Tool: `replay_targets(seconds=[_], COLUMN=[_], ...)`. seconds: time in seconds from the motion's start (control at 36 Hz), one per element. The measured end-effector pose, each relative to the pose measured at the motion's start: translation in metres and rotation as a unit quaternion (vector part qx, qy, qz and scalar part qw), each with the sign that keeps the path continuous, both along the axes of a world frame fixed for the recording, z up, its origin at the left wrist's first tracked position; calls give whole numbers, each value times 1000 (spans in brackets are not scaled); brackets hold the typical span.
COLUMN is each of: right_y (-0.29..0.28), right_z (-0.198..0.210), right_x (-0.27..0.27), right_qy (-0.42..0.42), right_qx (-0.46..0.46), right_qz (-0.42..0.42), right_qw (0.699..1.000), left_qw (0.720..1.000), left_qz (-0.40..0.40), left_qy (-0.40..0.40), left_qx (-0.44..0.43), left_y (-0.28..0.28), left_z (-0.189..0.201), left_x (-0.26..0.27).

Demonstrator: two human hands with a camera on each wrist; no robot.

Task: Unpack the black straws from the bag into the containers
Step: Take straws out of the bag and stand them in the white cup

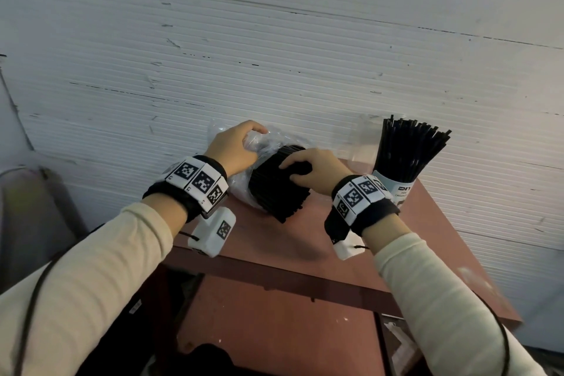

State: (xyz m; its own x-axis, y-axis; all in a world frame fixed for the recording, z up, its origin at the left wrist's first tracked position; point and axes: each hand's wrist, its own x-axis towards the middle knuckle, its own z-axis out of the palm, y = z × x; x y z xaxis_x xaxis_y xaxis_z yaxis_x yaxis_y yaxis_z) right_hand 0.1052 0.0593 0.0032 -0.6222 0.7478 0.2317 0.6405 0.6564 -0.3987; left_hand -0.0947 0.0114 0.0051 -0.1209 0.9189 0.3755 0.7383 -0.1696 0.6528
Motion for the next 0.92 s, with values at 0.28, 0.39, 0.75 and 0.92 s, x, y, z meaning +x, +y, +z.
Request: replay_targets(seconds=[0.28, 0.39, 0.75, 0.92], right_y=[-21, -38, -74, -87], right_z=[13, 24, 59, 90], right_x=[54, 72, 132, 143], right_qy=[15, -15, 7, 152], right_qx=[-42, -31, 71, 207], right_qz=[-6, -16, 28, -21], right_qw=[999, 999, 997, 966], left_qw=[977, 955, 963, 981], left_qz=[-110, -152, -203, -190], left_qy=[162, 252, 171, -2], left_qx=[82, 28, 50, 45], left_y=[-6, 2, 6, 5], left_z=[2, 3, 16, 20], left_x=[34, 64, 133, 157])
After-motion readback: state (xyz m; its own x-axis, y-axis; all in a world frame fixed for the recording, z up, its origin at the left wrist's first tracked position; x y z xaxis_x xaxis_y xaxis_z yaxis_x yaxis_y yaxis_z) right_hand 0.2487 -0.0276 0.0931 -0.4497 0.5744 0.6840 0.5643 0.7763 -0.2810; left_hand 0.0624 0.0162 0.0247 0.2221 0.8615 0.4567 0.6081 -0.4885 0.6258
